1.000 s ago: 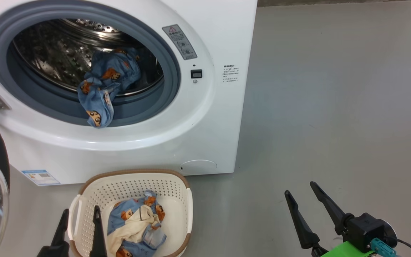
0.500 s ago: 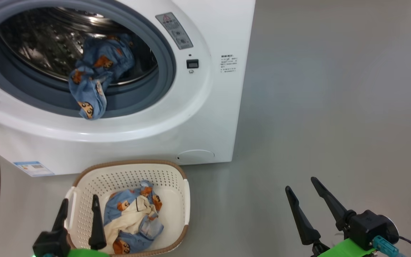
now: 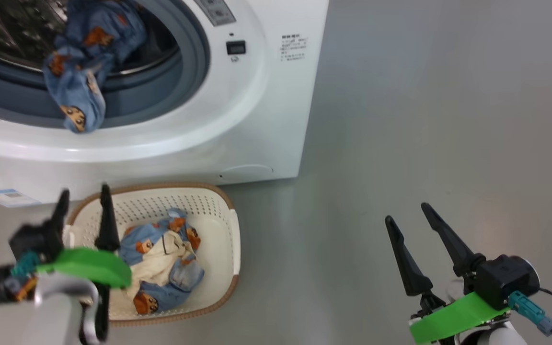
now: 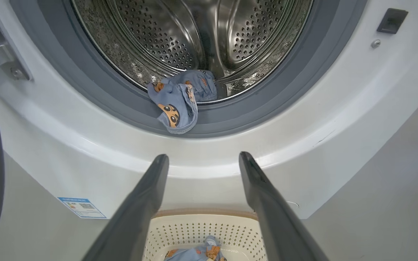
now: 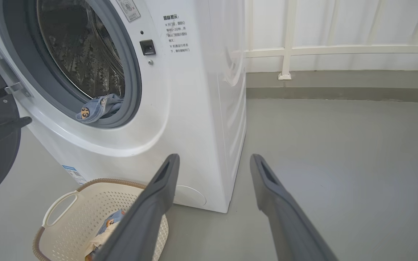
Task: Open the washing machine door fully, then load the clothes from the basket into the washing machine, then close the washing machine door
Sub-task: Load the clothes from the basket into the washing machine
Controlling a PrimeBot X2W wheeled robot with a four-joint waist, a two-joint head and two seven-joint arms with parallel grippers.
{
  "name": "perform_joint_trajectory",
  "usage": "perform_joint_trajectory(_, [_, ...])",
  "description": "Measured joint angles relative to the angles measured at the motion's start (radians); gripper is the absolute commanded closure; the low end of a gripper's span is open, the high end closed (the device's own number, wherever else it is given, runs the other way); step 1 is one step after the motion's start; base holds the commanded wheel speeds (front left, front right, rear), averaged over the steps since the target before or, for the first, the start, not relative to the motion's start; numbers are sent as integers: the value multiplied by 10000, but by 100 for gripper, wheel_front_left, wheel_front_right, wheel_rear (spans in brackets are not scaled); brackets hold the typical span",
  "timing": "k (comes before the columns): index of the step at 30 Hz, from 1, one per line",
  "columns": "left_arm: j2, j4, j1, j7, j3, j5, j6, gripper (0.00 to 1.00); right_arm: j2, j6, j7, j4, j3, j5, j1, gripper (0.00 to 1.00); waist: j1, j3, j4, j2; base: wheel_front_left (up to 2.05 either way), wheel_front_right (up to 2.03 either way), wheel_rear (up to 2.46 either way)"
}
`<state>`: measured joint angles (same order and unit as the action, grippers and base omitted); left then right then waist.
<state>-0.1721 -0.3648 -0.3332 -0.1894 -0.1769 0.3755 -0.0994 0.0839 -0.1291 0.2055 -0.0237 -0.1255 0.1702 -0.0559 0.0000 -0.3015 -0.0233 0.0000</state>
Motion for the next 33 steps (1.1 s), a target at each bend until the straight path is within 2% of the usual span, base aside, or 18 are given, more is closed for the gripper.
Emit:
perform_joint_trajectory(5, [-366,-458,-1516,529,211,219,280,0,2,0,176,36,-59,8,-519,0,0,-698,-193,0,0,0,0])
perform_joint_trajectory(10, [-1022,-800,-2978,1172,456,339,443,0,-10,0,341,201,-349,92,-1120,0,0,-1401,-462,0,0,0,0])
perform_joint_trajectory(21, [-2307,-1572,-5471,3544,533,462,943,0,-157,0,443,619,-639,320,-1896,0,0,-2478,-1416,0,0,0,0])
perform_joint_trajectory(27, [-2987,-2061,-6419,4886,468,416,961,0,-199,0,443,598,-809,616,-1974,0,0,-2881,-1854,0,0,0,0])
perform_joint_trajectory(33, [-3507,-2357,-6900,5797,194,56,855,0,-226,0,443,600,-888,704,-2126,0,0,-3151,-2134,0,0,0,0])
